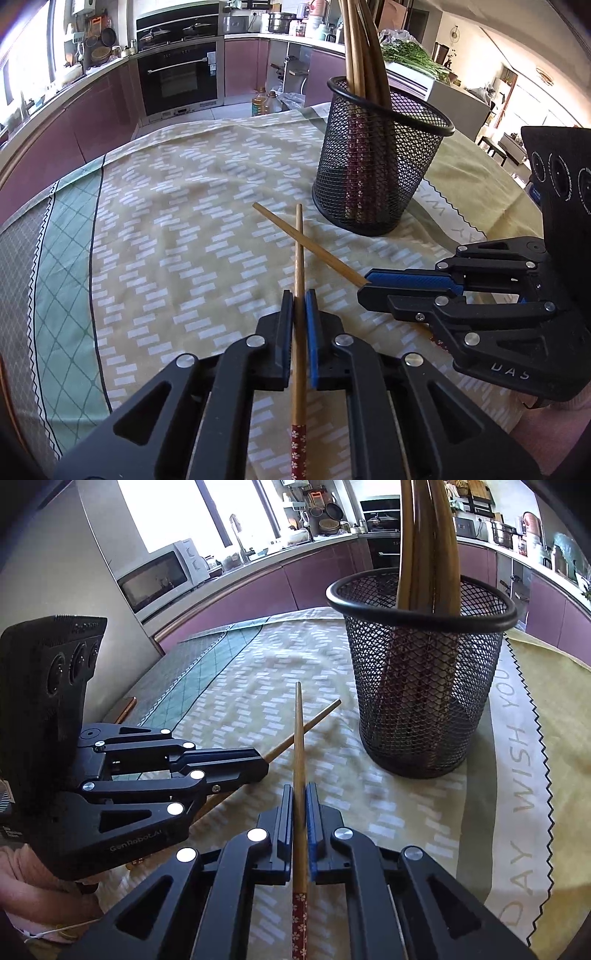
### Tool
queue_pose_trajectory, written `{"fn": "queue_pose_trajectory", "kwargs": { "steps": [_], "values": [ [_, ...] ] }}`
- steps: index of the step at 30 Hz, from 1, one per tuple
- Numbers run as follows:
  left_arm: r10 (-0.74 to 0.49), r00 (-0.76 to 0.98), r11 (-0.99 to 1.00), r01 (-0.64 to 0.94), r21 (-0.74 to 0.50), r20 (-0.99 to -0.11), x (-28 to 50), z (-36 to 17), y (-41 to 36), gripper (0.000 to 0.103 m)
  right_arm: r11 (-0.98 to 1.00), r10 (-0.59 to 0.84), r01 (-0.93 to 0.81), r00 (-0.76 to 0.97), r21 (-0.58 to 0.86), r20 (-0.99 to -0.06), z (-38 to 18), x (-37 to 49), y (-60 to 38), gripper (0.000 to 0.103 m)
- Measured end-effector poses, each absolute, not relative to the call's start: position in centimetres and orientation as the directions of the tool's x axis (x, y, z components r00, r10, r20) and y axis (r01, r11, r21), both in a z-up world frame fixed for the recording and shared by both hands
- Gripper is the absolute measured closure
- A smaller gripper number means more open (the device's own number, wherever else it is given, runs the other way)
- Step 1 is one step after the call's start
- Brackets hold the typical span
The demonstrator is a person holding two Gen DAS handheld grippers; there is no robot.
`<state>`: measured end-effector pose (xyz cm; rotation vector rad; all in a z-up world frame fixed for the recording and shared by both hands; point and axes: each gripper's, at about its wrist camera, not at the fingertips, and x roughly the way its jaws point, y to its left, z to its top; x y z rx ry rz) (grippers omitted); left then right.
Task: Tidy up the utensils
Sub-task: 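Lift the left tool's chopstick upright over the cup while the right tool lifts its own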
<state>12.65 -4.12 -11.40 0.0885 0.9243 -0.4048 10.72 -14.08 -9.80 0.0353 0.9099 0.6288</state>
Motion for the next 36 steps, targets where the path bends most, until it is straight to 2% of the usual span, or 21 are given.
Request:
{"fn": "queue_pose_trajectory", "kwargs": {
  "steps": [10, 22, 36],
  "values": [
    [-0.328, 0.553, 0.915, 0.388, -0.112, -0.766, 11.8, -9.9, -4.0, 0.095, 0.807, 0.552, -0.513, 0.479, 0.292, -0.683, -8.1, 9.9, -14.5, 0.097],
    [-0.414, 0.57, 0.892, 0.408, -0.193, -0.71, 10.7, -7.0, -2.9, 0.096, 0.798, 0.58, -0.52, 0.527, 0.305, -0.621, -5.7, 8.5, -16.2, 0.097],
    [-0.435, 0.606, 0.884, 0.429, -0.188, -0.666, 9.7, -4.4, -3.2, 0.096, 0.795, 0.593, -0.527, 0.573, 0.299, -0.566, -3.8, 7.4, -18.0, 0.097]
  ]
}}
